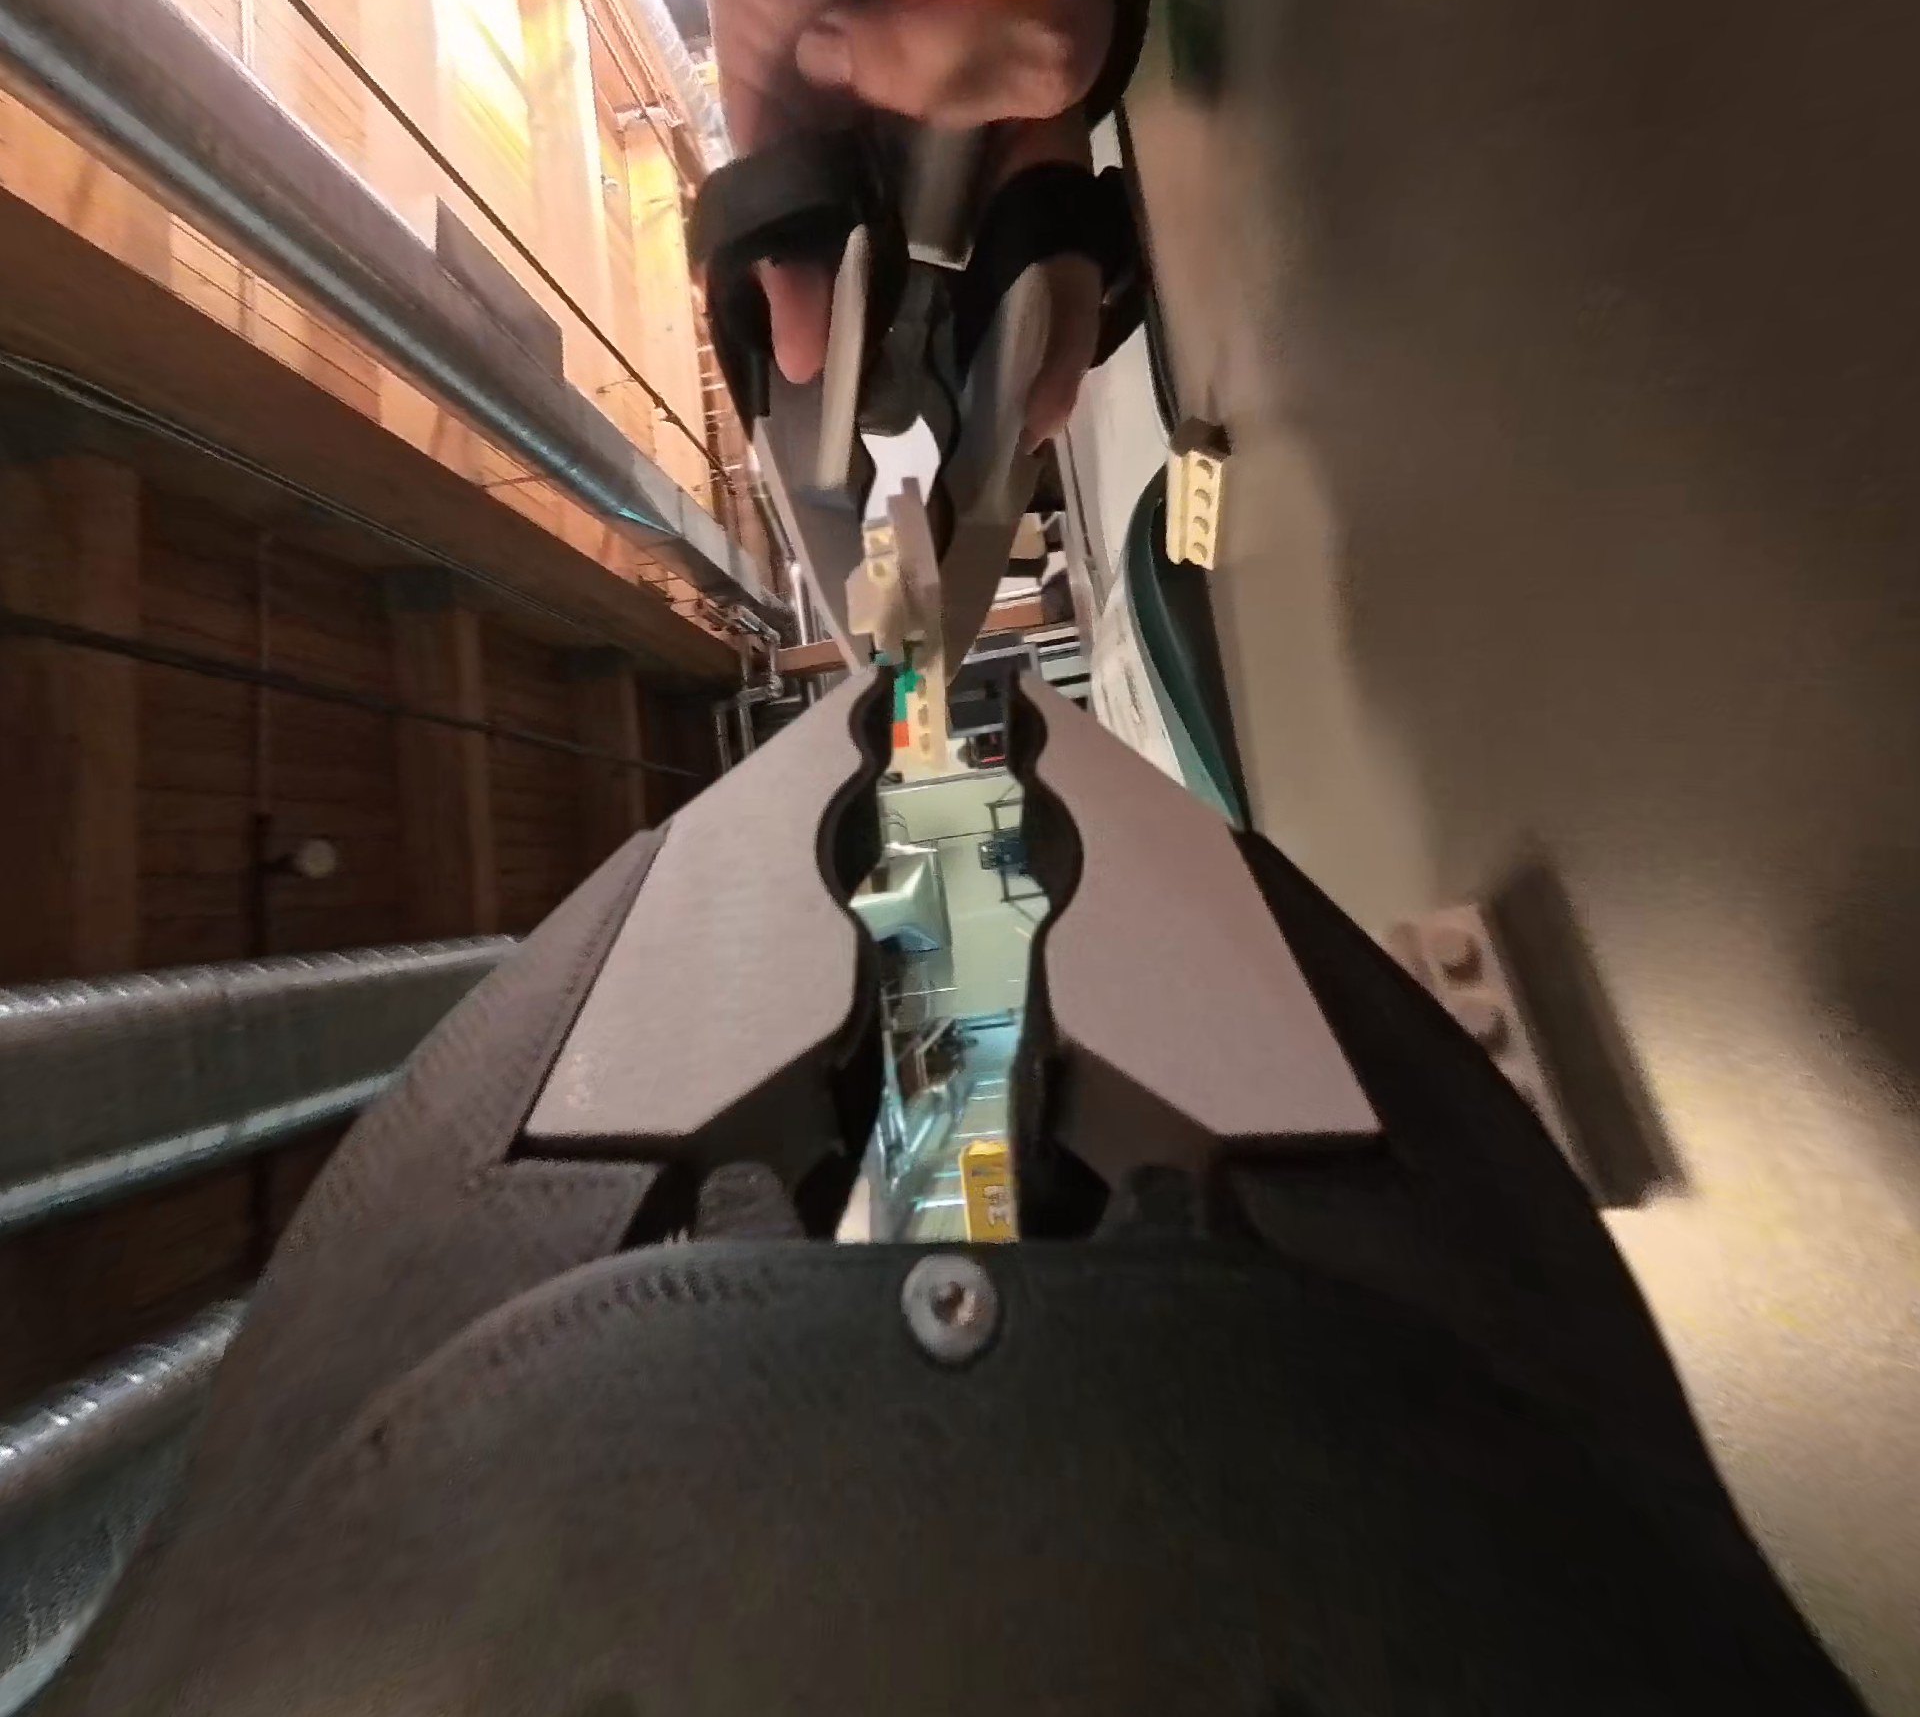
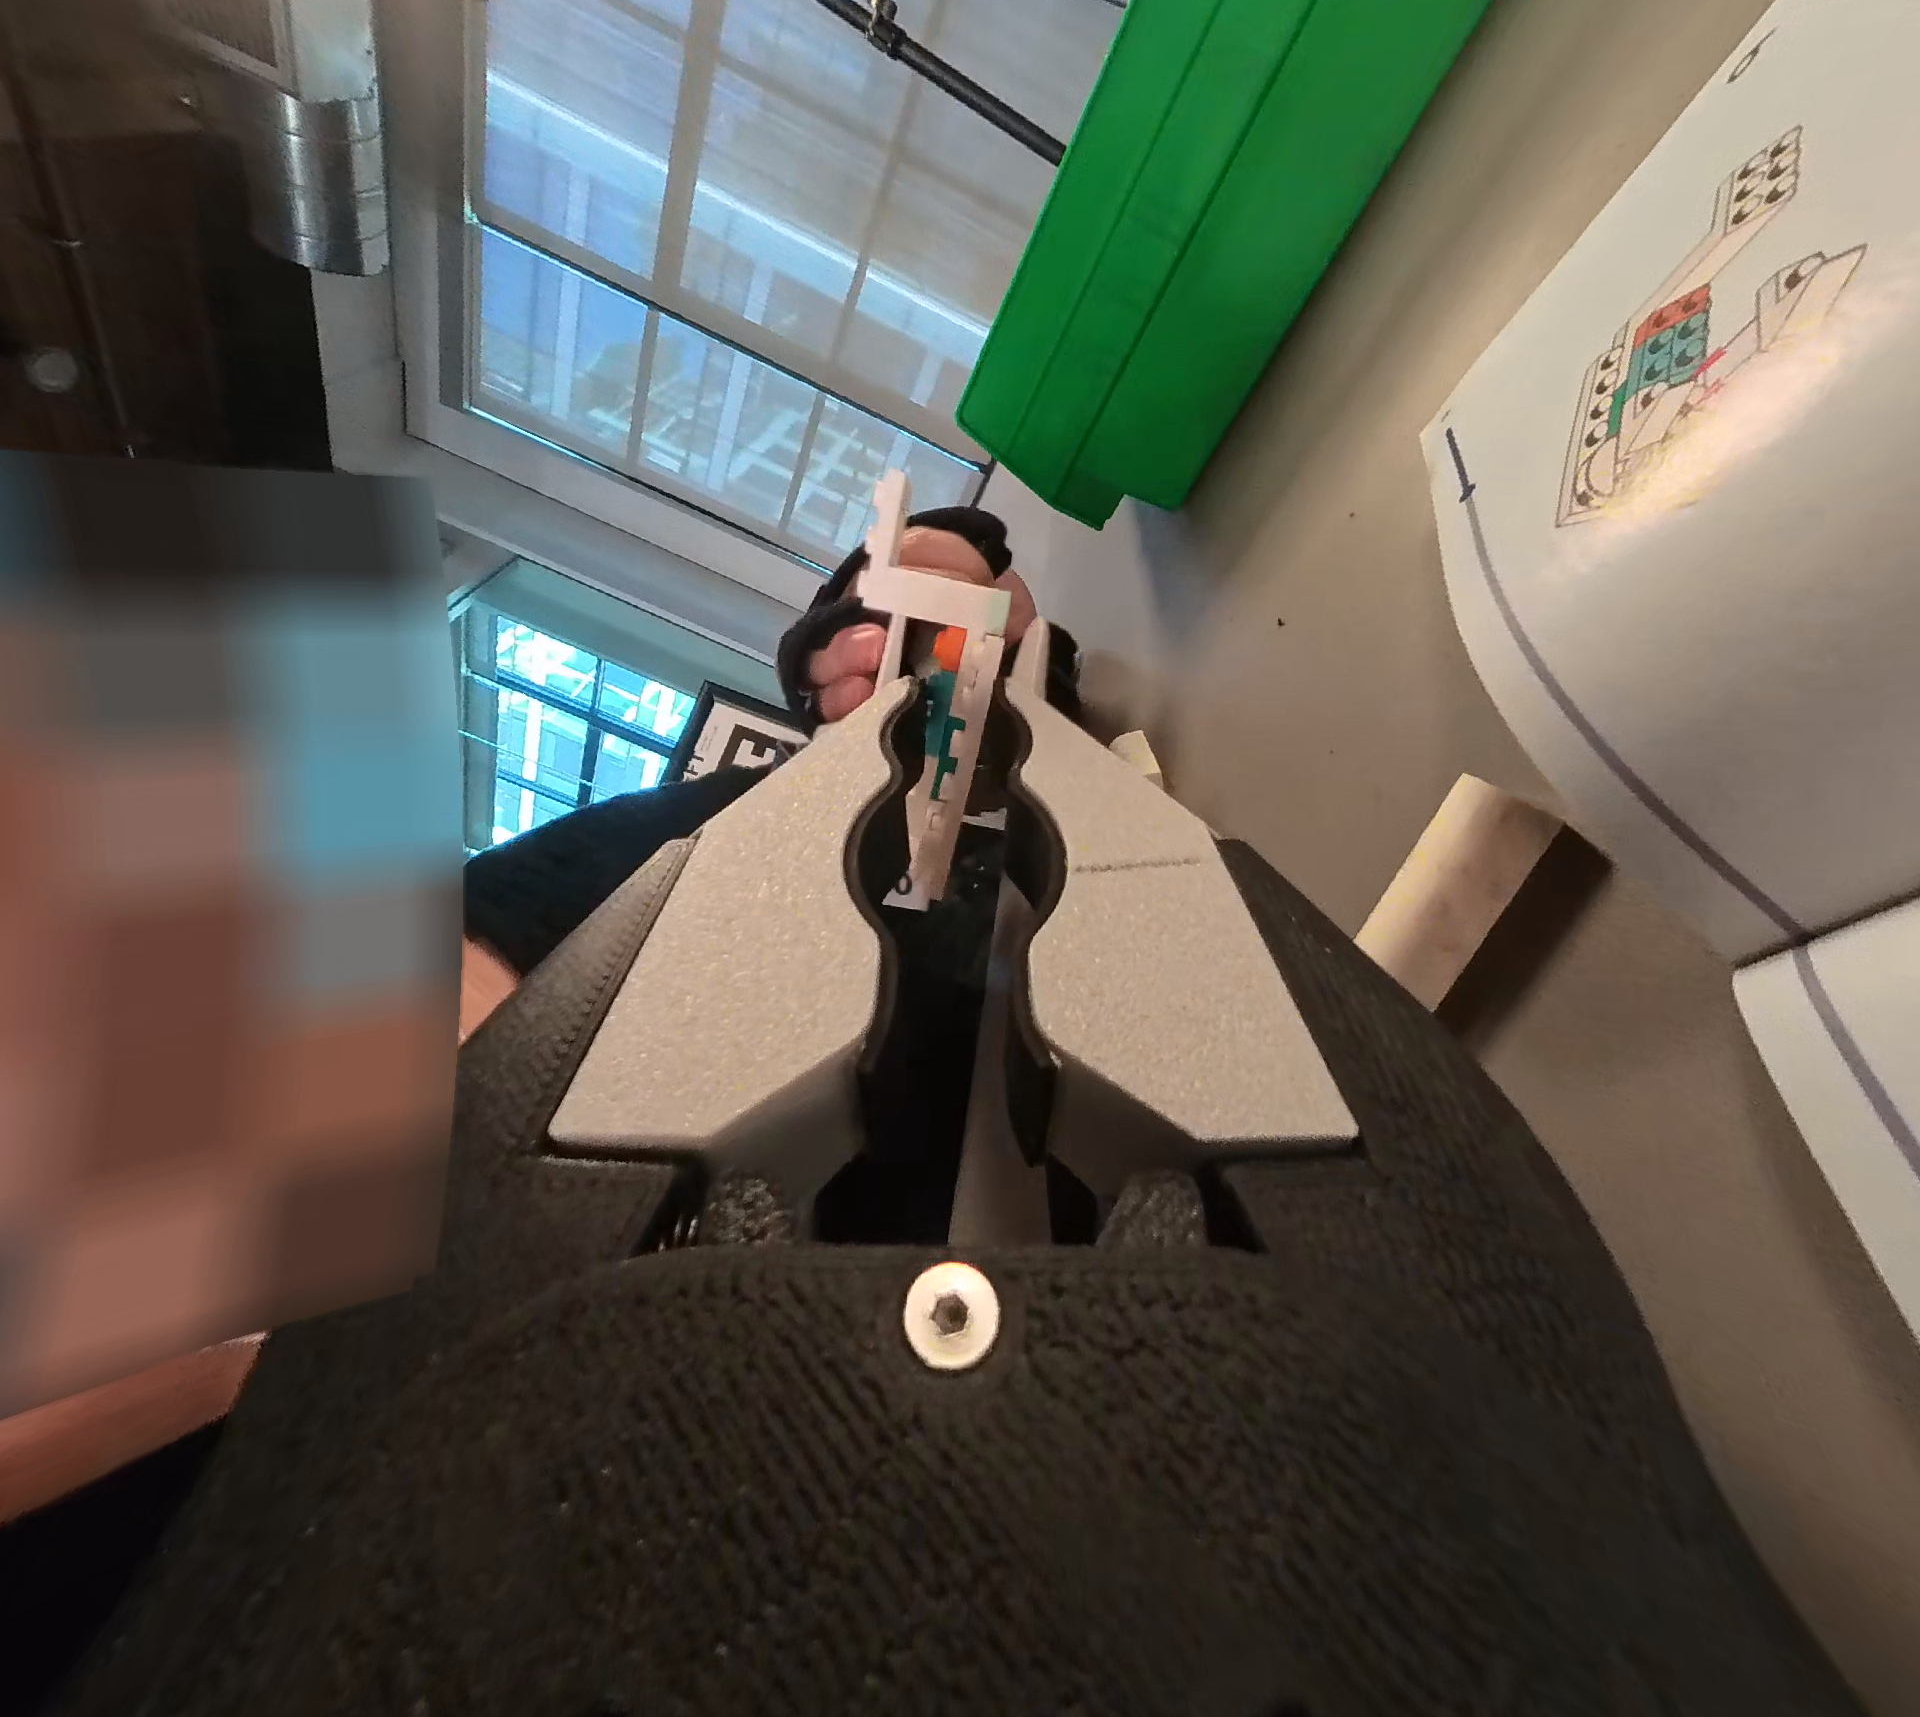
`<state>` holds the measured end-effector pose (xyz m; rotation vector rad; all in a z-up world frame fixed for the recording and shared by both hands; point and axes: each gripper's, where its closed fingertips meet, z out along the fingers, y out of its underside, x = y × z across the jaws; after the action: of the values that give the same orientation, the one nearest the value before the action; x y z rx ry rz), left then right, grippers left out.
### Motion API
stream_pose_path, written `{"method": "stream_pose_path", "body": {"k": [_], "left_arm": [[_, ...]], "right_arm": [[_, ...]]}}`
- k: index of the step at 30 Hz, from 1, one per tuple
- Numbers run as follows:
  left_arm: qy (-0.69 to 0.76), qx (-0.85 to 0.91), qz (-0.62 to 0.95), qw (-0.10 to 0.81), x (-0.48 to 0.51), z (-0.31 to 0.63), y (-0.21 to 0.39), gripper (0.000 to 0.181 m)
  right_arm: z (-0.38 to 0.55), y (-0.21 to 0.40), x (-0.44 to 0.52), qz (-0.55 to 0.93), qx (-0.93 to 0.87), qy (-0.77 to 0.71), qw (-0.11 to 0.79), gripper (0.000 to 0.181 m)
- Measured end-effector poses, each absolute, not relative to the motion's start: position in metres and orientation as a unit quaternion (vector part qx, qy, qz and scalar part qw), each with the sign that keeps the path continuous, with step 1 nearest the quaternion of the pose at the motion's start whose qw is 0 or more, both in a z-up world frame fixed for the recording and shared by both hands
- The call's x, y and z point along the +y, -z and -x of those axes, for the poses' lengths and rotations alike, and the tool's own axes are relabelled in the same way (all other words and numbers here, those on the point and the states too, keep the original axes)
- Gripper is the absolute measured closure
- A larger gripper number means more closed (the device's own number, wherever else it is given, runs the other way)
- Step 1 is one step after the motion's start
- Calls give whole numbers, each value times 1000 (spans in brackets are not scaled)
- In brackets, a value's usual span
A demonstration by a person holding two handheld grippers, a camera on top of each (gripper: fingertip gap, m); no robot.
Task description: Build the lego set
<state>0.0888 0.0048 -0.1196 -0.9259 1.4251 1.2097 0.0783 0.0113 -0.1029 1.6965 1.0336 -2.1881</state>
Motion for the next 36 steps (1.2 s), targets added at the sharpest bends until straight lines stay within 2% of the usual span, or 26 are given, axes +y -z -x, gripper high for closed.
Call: {"method": "stream_pose_path", "body": {"k": [1, 2, 5, 7, 8, 11, 13, 17, 19, 26, 36], "left_arm": [[-504, 590, 378, 504, 5, -89, 120, 160], [-507, 587, 373, 509, 4, -90, 119, 153], [-502, 595, 371, 506, 4, -90, 123, 154], [-504, 598, 370, 502, 5, -89, 126, 162], [-510, 595, 362, 505, 5, -90, 123, 171], [-500, 585, 381, 512, 3, -89, 119, 172], [-489, 583, 391, 519, -1, -88, 118, 178], [-468, 592, 404, 518, -5, -81, 129, 178], [-450, 597, 411, 521, -6, -81, 134, 178], [-396, 605, 430, 540, -10, -94, 142, 177], [-377, 608, 449, 535, -7, -90, 149, 177]], "right_arm": [[-78, 103, 11, -572, 349, 737, 95, 171], [-78, 105, 11, -574, 350, 734, 93, 171], [-77, 107, 10, -576, 352, 731, 95, 171], [-77, 108, 10, -579, 351, 730, 97, 171], [-76, 109, 10, -582, 354, 726, 93, 172], [-76, 108, 9, -575, 390, 717, 55, 167], [-79, 106, 12, -557, 453, 696, -9, 160], [-97, 106, 34, -461, 627, 590, -214, 144], [-109, 120, 37, -404, 702, 524, -265, 143], [-107, 158, 46, -363, 797, 426, -225, 139], [-97, 177, 53, -362, 831, 397, -146, 140]]}}
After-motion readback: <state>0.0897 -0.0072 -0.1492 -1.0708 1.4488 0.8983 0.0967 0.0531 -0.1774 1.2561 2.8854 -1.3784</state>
